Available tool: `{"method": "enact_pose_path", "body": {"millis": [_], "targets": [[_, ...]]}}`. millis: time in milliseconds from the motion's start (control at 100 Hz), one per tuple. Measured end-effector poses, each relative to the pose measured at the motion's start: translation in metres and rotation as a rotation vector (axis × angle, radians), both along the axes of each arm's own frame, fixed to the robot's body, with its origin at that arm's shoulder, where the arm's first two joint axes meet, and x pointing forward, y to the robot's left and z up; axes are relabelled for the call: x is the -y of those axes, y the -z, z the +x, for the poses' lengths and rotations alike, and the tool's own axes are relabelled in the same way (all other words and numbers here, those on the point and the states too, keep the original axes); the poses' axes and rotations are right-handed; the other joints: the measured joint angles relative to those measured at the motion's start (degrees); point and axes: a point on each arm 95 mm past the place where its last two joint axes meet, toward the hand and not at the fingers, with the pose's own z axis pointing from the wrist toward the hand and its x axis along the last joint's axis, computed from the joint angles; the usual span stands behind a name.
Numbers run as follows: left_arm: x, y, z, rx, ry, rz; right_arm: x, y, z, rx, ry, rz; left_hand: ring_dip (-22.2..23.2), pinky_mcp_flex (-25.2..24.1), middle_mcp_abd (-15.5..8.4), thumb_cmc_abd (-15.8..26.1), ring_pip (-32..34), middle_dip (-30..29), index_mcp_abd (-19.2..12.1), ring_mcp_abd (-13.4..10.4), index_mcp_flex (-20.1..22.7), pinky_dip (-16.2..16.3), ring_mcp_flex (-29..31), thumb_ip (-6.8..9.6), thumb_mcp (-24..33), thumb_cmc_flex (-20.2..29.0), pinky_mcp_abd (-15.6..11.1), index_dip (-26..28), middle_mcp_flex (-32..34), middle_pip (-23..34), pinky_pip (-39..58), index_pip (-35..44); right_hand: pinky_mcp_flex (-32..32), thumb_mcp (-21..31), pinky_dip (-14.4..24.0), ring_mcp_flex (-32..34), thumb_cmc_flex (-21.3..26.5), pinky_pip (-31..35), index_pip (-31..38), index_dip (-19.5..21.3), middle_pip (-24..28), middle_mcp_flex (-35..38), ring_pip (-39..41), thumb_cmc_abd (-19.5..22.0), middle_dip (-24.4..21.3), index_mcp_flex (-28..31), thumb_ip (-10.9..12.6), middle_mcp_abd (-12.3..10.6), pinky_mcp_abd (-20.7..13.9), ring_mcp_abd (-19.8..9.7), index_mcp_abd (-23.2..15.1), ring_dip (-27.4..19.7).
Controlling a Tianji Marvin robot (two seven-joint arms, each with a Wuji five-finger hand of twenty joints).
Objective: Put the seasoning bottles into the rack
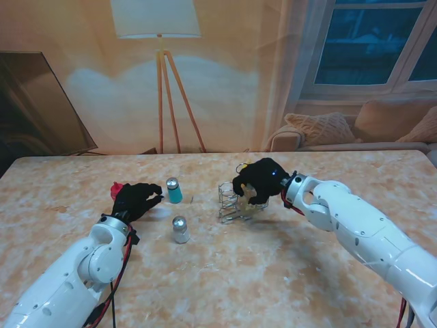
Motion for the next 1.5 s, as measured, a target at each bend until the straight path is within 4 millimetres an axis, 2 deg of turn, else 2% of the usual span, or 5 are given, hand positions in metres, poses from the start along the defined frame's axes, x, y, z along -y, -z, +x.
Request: {"method": "enact_pose_path", "body": {"millis": [210,460,1500], "targets": [[0.0004,0.0003,0.0002,-0.003,0.002,0.0,0.0009,0.0011,-0.0041,0.021,-0.01,0.007,0.0,0.0,0.0,0.0,0.0,0.0,0.0,0.0,0.0,0.0,0.0,0.0,0.0,0.0,0.0,0.0,0.0,0.0,0.0,0.0,0.0,0.0,0.5,-0.1,0.0,0.0,1.2,2.0,0.6,0.0,0.0,-0.1,0.1,0.0,0.0,0.0,0.0,-1.4,-0.7,0.1],[0.0005,0.0004,0.0003,-0.003,0.003,0.0,0.0003,0.0046,-0.0073,0.051,-0.027,-0.009,0.0,0.0,0.0,0.0,0.0,0.0,0.0,0.0,0.0,0.0,0.0,0.0,0.0,0.0,0.0,0.0,0.0,0.0,0.0,0.0,-0.2,0.4,0.5,-0.5,0.0,0.0,2.2,3.5,2.5,-0.7,2.3,-1.0,1.6,0.0,0.0,0.0,0.0,-1.6,-1.0,0.7],[0.0004,0.0005,0.0005,-0.005,0.007,0.001,0.0044,0.0005,-0.0023,0.059,-0.037,-0.106,0.0,0.0,0.0,-0.1,0.0,0.0,0.0,0.0,0.0,0.0,0.0,0.0,0.0,0.0,0.0,0.0,0.0,0.1,0.0,0.1,-0.4,0.6,1.9,-0.5,0.0,0.1,3.2,3.1,2.7,-0.7,1.4,-1.6,1.6,0.8,0.0,0.0,0.0,-1.4,-1.6,0.7]]}}
